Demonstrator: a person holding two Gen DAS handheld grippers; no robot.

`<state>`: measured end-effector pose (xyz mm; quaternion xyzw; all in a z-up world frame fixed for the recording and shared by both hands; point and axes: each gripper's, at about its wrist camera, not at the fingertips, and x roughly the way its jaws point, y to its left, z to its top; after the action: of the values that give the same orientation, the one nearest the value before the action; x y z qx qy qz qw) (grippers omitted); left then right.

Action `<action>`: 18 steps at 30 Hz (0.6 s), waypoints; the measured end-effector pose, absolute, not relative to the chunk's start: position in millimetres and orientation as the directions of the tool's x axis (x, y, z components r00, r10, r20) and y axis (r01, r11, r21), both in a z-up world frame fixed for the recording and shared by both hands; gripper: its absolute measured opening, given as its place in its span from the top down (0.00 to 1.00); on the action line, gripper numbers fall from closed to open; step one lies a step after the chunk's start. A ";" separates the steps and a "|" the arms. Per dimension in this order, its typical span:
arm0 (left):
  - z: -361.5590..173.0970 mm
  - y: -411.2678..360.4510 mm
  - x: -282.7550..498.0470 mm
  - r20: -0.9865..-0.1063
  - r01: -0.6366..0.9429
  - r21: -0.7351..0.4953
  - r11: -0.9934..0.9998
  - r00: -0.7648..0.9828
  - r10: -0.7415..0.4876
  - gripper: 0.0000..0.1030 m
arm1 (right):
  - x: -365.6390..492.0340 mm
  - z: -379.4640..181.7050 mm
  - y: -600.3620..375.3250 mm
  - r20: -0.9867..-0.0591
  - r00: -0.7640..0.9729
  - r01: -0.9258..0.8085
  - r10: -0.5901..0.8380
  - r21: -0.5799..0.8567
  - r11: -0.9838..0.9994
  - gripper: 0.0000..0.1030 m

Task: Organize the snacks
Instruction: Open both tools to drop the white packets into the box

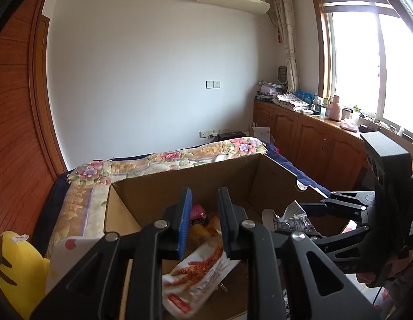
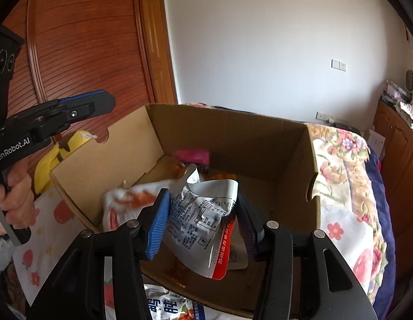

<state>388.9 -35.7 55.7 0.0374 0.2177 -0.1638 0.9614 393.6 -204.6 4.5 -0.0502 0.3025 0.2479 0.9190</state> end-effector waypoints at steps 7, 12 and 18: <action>49.3 -38.8 382.5 -0.445 0.340 0.011 0.940 0.844 -0.300 0.80 | 395.4 0.1 -201.7 -0.597 0.685 -0.481 0.417 0.059 0.875 0.47; 42.8 -38.0 376.3 -0.459 0.332 0.011 0.943 0.840 -0.290 0.80 | 396.2 -2.9 -200.1 -0.607 0.683 -0.480 0.406 0.046 0.876 0.43; 42.8 -33.8 357.7 -0.468 0.326 0.013 0.945 0.837 -0.282 0.80 | 388.5 5.3 -200.7 -0.604 0.689 -0.473 0.400 0.043 0.880 0.39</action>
<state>357.7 -33.8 42.8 0.0464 0.2370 -0.1590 0.9573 388.5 -200.7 5.3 -0.0580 0.3143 0.2382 0.9171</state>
